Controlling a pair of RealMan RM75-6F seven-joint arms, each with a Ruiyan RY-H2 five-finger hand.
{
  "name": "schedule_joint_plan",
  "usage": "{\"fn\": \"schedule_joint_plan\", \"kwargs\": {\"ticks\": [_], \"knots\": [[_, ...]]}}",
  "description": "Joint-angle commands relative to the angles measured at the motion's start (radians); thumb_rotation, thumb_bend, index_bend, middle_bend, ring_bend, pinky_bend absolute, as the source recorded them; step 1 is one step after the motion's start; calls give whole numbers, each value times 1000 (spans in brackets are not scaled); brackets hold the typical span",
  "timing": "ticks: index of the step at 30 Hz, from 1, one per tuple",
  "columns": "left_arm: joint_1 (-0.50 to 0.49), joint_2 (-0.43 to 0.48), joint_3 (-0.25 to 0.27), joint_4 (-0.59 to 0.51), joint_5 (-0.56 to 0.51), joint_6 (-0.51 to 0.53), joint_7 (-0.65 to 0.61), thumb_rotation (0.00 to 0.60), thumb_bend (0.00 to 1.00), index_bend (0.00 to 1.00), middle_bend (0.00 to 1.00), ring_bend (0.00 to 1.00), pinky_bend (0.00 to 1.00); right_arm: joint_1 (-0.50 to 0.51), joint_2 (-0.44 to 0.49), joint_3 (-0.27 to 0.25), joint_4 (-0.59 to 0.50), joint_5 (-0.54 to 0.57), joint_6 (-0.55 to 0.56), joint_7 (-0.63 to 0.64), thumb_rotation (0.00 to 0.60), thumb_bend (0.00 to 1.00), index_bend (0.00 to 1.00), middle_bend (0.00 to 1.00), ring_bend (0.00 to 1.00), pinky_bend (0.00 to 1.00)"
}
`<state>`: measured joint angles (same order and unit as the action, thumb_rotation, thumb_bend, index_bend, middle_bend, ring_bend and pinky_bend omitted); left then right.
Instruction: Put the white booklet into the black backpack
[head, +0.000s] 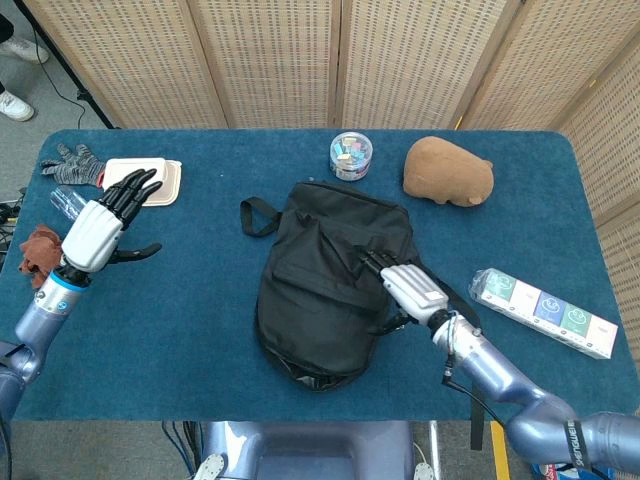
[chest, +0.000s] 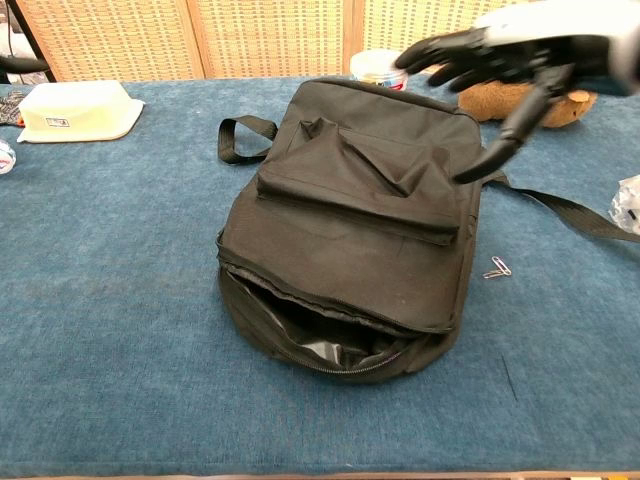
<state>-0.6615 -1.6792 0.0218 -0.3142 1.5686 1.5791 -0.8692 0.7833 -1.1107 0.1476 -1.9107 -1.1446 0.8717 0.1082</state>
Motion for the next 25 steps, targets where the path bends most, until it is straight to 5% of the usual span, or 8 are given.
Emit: {"fn": "schedule_joint_plan", "kwargs": {"ticks": [1,9,16,20,25], "knots": [[89,112,0,-185,-40,-68,63,600,132,0,0,0,39,-135,49,-90,100,-154,181,-107,600,0,0,0,0,0],[252,376,-19,-816,-188,-125,425,600,133,0,0,0,0,-331,-35,-140,312,-236,456,-142,600,0,0,0,0,0],[370,550,9,-1166,-297,-123,637,600,134,0,0,0,0,-470,-85,-158,415,-217,590,-131,600,0,0,0,0,0],[398,615,21,-1290,-329,-141,736,600,134,0,0,0,0,-514,-93,-155,420,-224,631,-124,600,0,0,0,0,0],[409,628,19,-1318,-317,-161,777,600,134,0,0,0,0,-550,-89,-151,407,-238,659,-131,600,0,0,0,0,0]]}}
